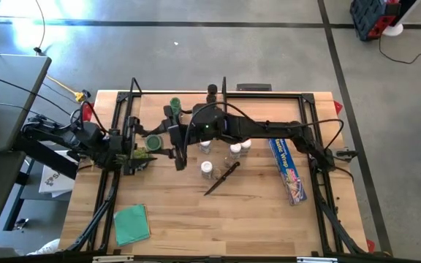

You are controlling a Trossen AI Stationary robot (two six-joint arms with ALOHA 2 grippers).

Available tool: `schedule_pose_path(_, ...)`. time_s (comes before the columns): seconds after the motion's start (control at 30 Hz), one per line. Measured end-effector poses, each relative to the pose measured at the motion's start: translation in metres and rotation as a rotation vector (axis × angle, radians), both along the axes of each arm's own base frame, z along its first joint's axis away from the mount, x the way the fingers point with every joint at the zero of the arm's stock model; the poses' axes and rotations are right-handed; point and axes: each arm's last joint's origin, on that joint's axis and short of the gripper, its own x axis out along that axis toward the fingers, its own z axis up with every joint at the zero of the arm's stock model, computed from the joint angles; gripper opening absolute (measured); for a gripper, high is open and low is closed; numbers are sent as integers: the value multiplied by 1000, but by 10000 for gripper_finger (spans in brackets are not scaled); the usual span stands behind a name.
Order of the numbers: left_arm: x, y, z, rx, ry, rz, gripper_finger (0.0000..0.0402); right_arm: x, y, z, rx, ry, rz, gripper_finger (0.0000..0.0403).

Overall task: Shelf spices
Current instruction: Put the green lid seasoning bottle on the shelf

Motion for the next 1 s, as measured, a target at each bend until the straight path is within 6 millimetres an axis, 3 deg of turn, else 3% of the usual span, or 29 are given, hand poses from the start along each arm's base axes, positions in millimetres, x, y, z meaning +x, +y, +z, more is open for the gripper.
schedule_pose_path(0.2, 2, 1, 1, 11, -14, 68, 299, -1, 9, 2, -40, -20, -64, 189)
schedule_pose_path(0.4, 3, 2, 1, 56, -8, 90, 187, -2, 14, 2, -10, 2, -92, 188)
schedule_pose_path(0.53, 3, 2, -2, 57, 21, 118, 185, -3, 13, -3, 10, 70, -150, 194)
schedule_pose_path(0.7, -4, 8, 1, 72, 159, 252, 185, -8, 6, -10, 64, 208, -258, 237)
schedule_pose_path(1.0, -1, 8, 1, 1, 347, 274, 185, -16, 2, -26, 27, 394, -326, 241)
